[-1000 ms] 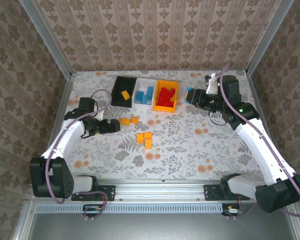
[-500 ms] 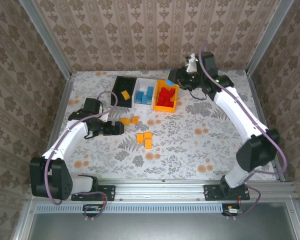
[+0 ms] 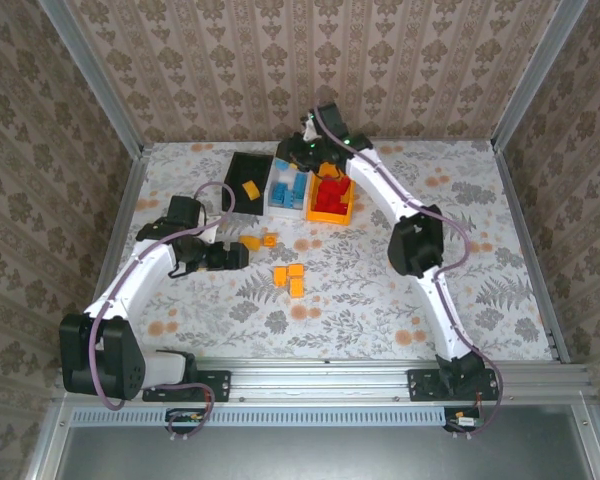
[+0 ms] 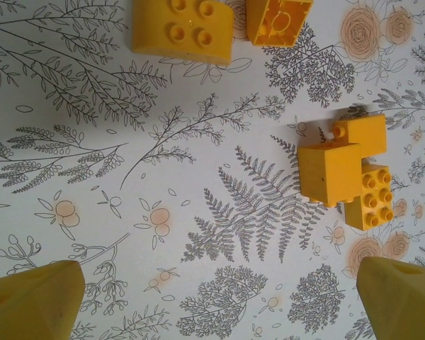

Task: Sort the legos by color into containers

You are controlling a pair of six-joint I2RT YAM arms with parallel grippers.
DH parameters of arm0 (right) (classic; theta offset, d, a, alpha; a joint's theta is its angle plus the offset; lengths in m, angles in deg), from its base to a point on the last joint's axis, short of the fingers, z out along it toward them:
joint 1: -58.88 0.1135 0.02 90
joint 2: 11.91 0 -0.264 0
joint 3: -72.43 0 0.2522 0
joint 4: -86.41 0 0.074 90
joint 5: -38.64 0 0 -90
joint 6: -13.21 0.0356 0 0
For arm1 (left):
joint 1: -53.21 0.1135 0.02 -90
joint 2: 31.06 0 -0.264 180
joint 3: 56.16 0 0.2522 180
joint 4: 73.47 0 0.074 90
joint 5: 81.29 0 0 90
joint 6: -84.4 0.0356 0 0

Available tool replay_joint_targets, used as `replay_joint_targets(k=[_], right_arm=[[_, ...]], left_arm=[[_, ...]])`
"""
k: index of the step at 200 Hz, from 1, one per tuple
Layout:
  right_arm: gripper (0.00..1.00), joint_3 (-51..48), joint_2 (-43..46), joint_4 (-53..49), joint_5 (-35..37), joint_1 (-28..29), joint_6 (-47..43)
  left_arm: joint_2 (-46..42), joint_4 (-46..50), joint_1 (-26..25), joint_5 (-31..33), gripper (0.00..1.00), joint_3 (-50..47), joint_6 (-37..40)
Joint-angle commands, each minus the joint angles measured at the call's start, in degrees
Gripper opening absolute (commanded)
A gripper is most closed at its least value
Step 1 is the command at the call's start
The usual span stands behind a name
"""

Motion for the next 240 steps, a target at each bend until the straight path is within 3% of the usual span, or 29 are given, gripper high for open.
replay_joint_targets(k=[1,62,89,112,140,188,240], right_arm=[[0.30,6.7,-5.4,-4.9,-0.6,0.3,2.8],[0.32,5.3,-9.8,1.0,0.2,0.4,5.8],[0.39,4.7,-10.2,1.3,0.2,0.4,5.7],[0.52,4.5,-10.1,1.3,0.3,0.4,5.5],[0.58,4.5,-10.0,1.6,-0.4,0.4,5.2],[0.59,3.5,-7.7,1.4,-2.6,0.6,2.8],[0.60,-3.9,2.0,2.0,-5.3,1.1,-0.7]], left_arm=[[-0.5,0.0,-0.3,-0.9,1.00,-0.3,1.2],[0.9,-0.2,-0.6,-2.2,1.00,0.0,1.1],[0.9,-0.1,-0.5,-1.8,1.00,0.1,1.2],[0.8,0.1,-0.4,-1.1,1.00,0.1,1.3],[1.0,0.2,-0.2,-0.6,1.00,0.1,1.3],[1.4,0.2,0.3,-0.3,1.00,0.3,1.5],[0.7,0.0,0.4,-0.7,1.00,0.3,1.9]])
